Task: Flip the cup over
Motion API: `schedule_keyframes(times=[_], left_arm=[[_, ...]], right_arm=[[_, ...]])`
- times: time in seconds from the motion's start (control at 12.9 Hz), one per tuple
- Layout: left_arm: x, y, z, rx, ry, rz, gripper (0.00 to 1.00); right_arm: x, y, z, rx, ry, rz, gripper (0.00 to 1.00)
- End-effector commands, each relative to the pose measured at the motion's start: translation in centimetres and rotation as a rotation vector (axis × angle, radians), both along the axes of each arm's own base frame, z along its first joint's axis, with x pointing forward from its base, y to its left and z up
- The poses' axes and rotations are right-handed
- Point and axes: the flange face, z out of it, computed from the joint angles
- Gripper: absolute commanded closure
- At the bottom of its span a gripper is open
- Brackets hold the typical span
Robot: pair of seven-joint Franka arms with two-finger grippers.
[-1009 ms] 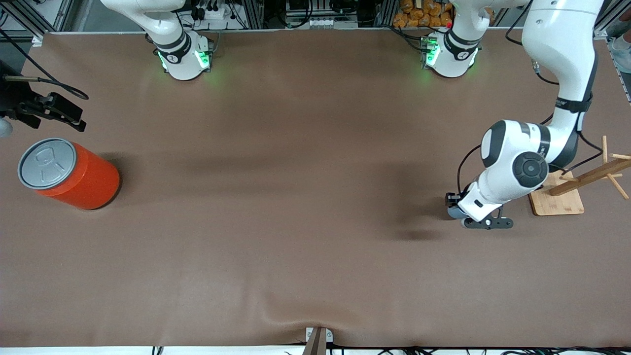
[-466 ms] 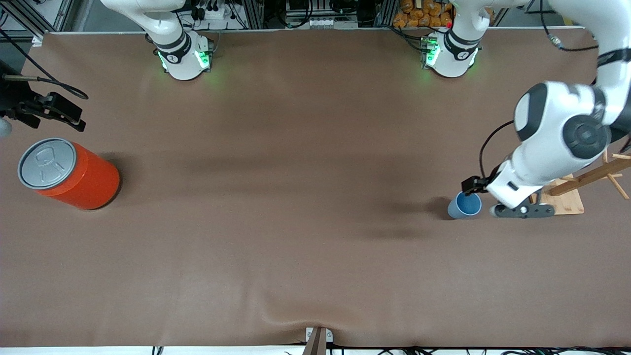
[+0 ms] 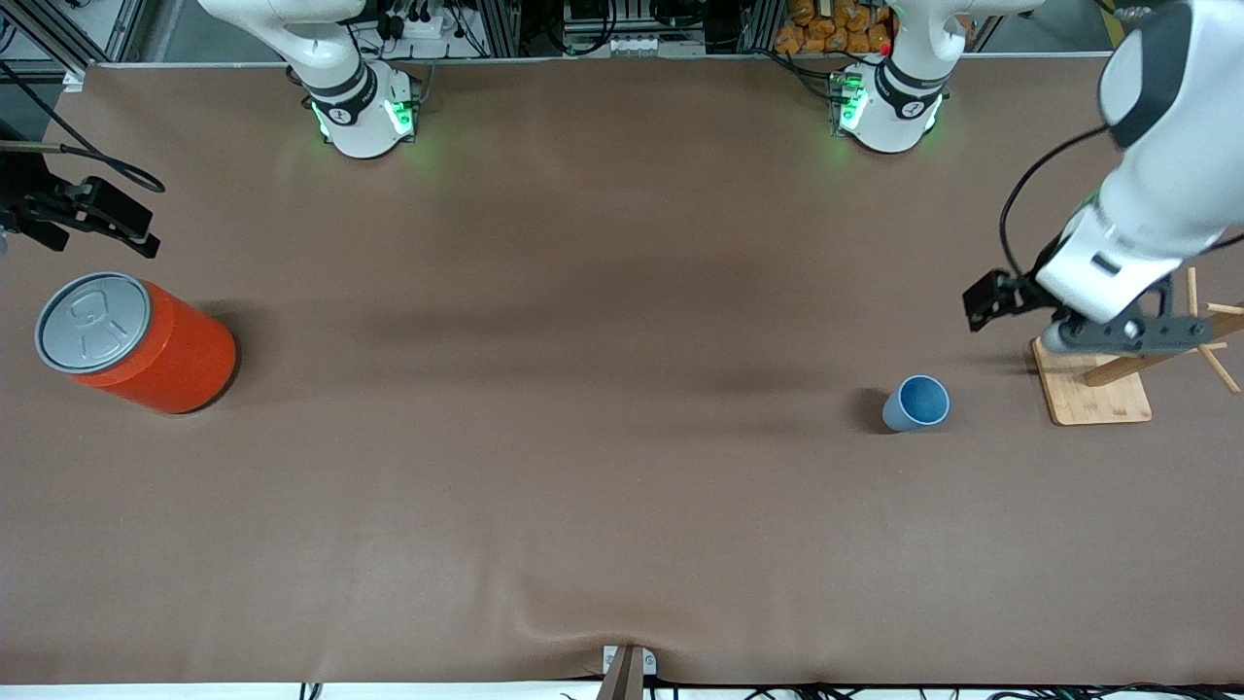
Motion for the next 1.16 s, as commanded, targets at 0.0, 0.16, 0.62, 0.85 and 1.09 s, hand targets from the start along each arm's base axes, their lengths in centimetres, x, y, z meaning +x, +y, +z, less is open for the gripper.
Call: schedule_keyframes(times=[0.0, 0.16, 0.62, 0.85, 1.09], left_arm=[[-1.7, 0.0, 5.1, 0.017, -0.015, -0.016, 0.0], [-2.0, 0.1, 7.6, 0.018, 0.017, -0.017, 0.0], [-3.5, -1.8, 8.2, 0.027, 0.037, -0.055, 0.0], [-3.6, -0.8, 8.7, 0.009, 0.032, -0.039, 0.0], [-3.3, 0.1, 8.5, 0.004, 0.029, -0.06, 0.0]], right_arm=[[0.1, -0.3, 0.5, -0.009, 0.003, 0.006, 0.0], [0.1, -0.3, 0.5, -0.009, 0.003, 0.01, 0.0], [0.1, -0.4, 0.4, -0.007, 0.005, 0.011, 0.0], [0.1, -0.4, 0.4, -0.006, 0.005, 0.011, 0.0], [0.1, -0.4, 0.4, -0.004, 0.008, 0.011, 0.0]])
